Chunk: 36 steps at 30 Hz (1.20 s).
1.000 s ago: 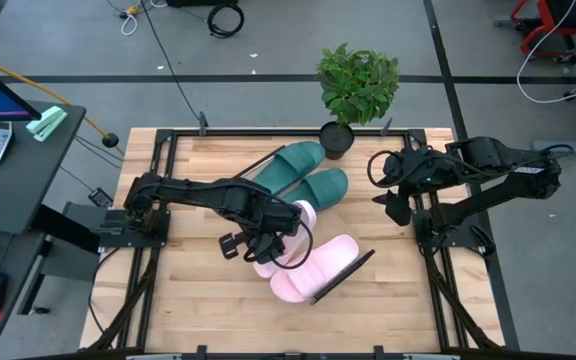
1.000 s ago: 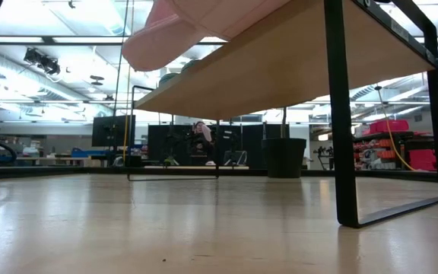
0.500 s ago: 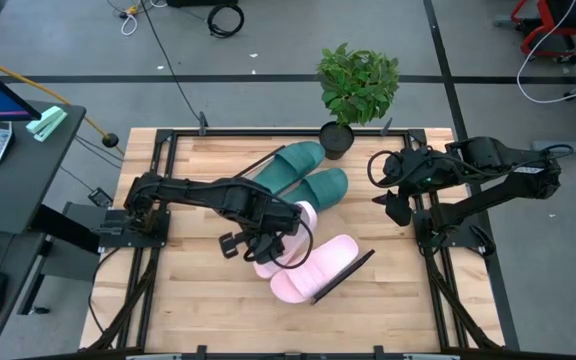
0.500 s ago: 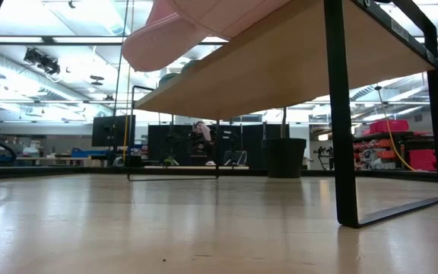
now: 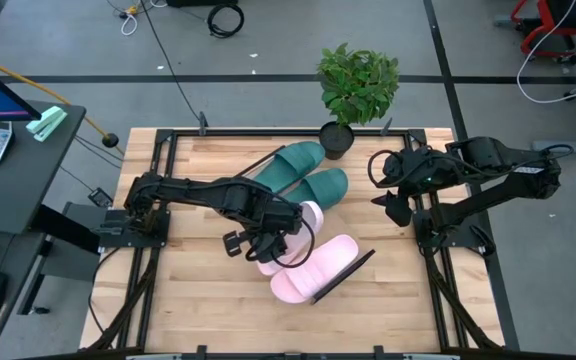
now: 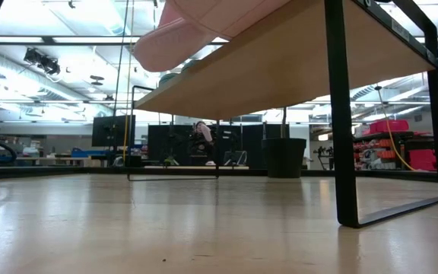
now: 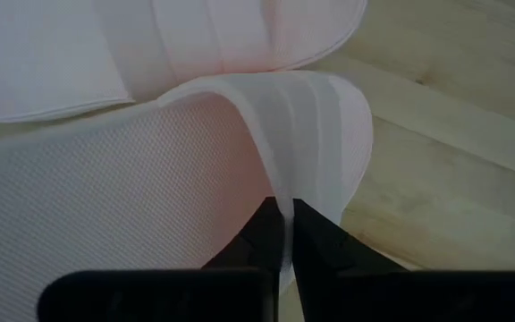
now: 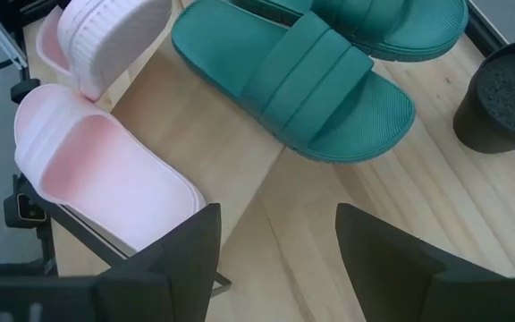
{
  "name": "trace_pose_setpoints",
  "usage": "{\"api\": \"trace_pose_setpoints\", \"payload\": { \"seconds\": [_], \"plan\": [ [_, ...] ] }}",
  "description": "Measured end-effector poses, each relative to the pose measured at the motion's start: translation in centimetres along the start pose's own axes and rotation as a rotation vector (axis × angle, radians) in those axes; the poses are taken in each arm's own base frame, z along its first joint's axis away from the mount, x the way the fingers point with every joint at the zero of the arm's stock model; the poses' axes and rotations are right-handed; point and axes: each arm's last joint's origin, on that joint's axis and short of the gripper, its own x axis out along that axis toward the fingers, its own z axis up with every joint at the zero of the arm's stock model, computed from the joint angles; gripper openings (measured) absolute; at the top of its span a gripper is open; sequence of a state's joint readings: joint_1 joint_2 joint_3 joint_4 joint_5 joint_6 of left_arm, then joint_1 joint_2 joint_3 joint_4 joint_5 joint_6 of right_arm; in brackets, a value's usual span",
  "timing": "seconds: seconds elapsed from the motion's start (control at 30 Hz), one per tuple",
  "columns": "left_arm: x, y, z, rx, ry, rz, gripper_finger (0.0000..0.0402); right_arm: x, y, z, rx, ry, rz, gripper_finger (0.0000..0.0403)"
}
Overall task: Pick and place slides into the shelf
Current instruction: Put the pink slide on the shelf
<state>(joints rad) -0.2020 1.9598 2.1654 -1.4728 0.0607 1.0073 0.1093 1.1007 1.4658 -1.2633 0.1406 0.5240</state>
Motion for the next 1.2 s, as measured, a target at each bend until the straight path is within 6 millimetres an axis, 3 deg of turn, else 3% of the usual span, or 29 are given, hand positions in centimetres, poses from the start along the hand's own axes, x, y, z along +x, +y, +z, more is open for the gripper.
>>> {"api": "trace_pose_setpoints", "payload": {
  "seconds": [0.2, 0.9, 1.2],
  "plan": [
    [0.0, 0.2, 0.1, 0.001, -0.011, 0.019, 0.0021, 0.0, 0.0, 0.0, 0.000, 0.000, 0.000, 0.0228],
    [-0.2, 1.0, -0.2, -0.092, -0.009, 0.094, 0.0108, 0.0, 0.0, 0.0, -0.002, 0.002, 0.003, 0.0228],
    [-0.3, 2.0, -0.6, -0.108, 0.024, 0.195, 0.0120, 0.0, 0.0, 0.0, -0.003, 0.002, 0.003, 0.0228]
  ]
}}
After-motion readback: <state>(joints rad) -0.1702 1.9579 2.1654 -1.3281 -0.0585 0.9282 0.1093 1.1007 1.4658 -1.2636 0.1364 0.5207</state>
